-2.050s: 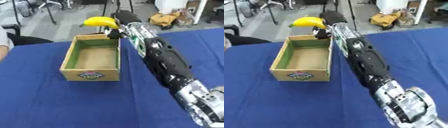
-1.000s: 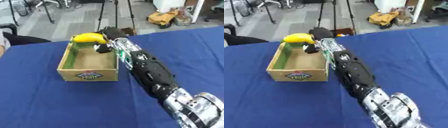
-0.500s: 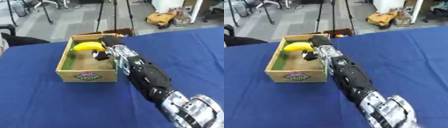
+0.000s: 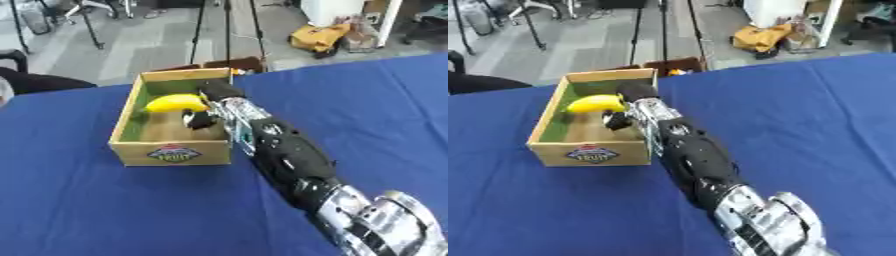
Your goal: Pick up objects on the table and place them in the box.
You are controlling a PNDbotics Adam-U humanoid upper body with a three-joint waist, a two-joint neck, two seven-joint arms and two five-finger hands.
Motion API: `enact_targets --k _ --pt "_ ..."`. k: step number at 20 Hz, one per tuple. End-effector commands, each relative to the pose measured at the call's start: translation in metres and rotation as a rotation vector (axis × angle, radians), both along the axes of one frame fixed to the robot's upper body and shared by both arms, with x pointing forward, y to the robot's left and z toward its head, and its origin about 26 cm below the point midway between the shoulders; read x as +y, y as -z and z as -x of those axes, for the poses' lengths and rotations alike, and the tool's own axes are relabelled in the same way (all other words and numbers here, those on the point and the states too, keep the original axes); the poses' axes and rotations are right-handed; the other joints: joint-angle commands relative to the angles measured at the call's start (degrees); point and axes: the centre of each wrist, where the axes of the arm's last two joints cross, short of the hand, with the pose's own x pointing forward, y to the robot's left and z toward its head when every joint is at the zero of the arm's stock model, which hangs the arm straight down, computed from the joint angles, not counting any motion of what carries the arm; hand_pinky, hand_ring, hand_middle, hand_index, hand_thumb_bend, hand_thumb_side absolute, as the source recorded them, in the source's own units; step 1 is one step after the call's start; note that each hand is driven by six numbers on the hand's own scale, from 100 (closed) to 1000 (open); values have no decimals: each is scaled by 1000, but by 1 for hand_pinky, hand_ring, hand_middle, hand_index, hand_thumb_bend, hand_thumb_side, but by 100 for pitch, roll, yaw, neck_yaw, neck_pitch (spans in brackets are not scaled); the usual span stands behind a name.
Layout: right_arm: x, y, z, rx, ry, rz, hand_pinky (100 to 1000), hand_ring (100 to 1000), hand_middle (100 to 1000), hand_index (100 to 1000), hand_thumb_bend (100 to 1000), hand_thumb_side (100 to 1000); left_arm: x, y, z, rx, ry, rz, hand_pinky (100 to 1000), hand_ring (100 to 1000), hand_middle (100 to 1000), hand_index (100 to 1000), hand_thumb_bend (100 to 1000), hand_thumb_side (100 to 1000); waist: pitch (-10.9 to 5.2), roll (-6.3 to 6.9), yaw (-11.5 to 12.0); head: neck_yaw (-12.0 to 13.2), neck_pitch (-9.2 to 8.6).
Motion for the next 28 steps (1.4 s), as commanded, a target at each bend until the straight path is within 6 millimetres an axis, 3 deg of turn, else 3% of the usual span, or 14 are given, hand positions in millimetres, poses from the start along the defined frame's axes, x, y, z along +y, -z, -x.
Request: enact_targets --k 1,3,5,9,13,14,15,18,20,24,28 --pt "3 -13 -1 13 -12 25 690 941 793 758 100 519 1 -9 2 -30 1 -17 303 767 785 717 100 819 -90 -3 12 -18 -63" --pt "4 -19 -1 30 -22 44 735 981 837 819 127 538 1 -9 2 -29 0 -17 303 768 786 717 100 820 -90 -5 4 -15 -56" --pt "5 -27 1 41 -39 53 781 1000 891 880 392 591 0 -9 2 -29 1 -17 303 768 785 717 100 819 -92 -5 0 -19 -57" --pt "8 -47 4 21 -56 66 835 1000 957 949 666 679 1 -9 2 -27 1 -18 303 768 785 717 100 820 -99 -1 0 -35 -63" --pt "7 -57 6 -12 -49 82 875 1000 995 976 691 756 1 -9 2 -28 1 -18 304 768 784 717 100 819 -108 3 7 -79 -94" --pt "8 -59 7 -27 -49 83 876 1000 998 978 672 810 1 -9 2 -28 1 -18 304 768 784 717 100 816 -109 6 6 -92 -99" --pt "8 -62 8 -45 -51 81 876 1000 998 978 691 792 1 -9 2 -28 1 -17 304 768 784 717 100 819 -109 8 6 -101 -103" --pt "9 -76 12 -164 -67 62 872 1000 991 977 657 961 1 -9 2 -28 1 -18 303 768 784 717 100 818 -110 18 6 -122 -107" --pt "7 -89 17 -276 -69 39 857 1000 978 974 625 1000 1 -9 2 -27 0 -17 303 767 784 717 100 819 -108 24 4 -122 -107" --pt "-4 -124 32 -549 -71 -33 825 1000 945 963 534 1000 2 -9 2 -29 -6 -15 305 767 783 717 100 820 -108 27 -25 -95 -92" --pt "-24 -146 49 -711 -64 -54 803 1000 934 957 481 1000 3 -9 2 -31 -14 -16 306 766 783 719 100 825 -121 28 -66 -46 -70"
